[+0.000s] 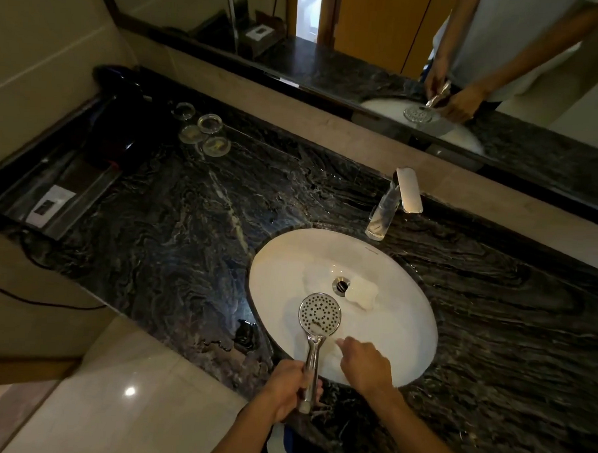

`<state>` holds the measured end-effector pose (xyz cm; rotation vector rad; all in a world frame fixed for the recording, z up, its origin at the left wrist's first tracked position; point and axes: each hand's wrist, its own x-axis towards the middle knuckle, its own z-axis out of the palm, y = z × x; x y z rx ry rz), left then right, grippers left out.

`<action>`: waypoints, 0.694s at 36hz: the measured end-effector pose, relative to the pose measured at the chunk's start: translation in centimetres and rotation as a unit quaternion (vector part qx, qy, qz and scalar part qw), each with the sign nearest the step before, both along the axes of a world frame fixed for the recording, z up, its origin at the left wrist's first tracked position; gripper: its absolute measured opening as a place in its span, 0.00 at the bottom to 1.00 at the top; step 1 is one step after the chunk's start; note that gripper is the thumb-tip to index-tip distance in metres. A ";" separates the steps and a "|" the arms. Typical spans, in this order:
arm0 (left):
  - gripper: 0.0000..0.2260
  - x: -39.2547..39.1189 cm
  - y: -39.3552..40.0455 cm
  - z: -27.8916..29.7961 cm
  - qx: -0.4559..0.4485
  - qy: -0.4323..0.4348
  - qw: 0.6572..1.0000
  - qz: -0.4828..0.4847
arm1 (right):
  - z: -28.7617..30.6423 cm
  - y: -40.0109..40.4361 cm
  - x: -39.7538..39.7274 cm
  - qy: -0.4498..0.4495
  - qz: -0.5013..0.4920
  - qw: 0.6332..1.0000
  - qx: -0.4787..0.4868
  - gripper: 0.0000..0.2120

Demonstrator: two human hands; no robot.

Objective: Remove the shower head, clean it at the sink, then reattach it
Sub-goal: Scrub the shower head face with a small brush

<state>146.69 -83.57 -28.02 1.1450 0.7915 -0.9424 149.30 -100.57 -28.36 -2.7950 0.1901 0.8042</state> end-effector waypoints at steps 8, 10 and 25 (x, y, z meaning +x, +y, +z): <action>0.11 -0.1 0.1 0.0 -0.004 -0.010 1.000 -0.006 | 1.4 -0.2 3.0 -0.012 -0.030 0.999 0.004 0.14; 0.10 -0.2 -0.1 -0.1 0.003 -0.018 1.000 -0.011 | 2.0 -0.4 4.5 -0.020 -0.059 0.998 0.006 0.16; 0.09 -0.4 0.0 -0.4 -0.013 -0.014 1.000 0.005 | -0.4 1.4 -2.3 0.033 -0.009 0.999 0.033 0.13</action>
